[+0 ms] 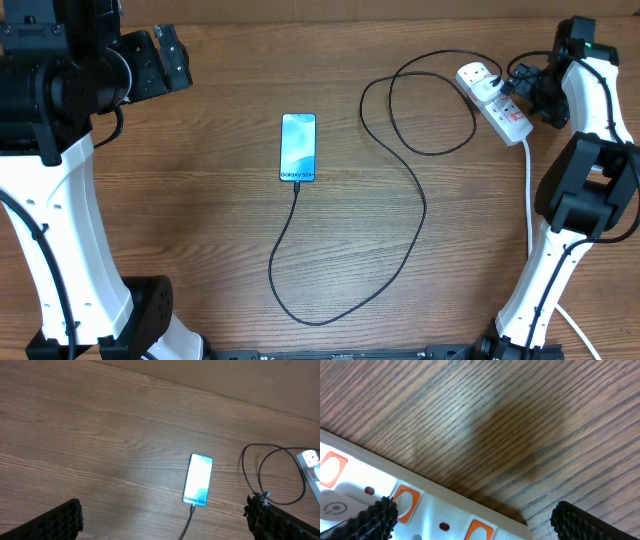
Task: Plug charger to phone and switch on socket
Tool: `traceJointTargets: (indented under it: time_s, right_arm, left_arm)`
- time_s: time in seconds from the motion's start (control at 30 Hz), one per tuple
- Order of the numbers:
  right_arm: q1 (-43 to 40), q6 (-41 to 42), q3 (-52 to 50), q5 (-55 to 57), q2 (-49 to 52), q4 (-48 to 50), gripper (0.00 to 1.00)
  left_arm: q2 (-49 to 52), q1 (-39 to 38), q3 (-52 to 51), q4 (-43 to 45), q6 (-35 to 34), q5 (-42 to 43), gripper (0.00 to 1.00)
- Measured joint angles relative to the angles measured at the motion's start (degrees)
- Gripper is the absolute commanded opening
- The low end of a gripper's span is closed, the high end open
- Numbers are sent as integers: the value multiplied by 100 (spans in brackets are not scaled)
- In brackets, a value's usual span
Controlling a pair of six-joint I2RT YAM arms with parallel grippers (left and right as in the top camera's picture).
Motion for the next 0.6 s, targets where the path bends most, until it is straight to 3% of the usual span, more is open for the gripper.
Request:
traceJointTargets:
  time_s: [0.6]
  right_arm:
    - [-9, -140, 0, -50, 42, 17, 100]
  left_arm:
    - [0, 0, 0, 0, 0, 2, 100]
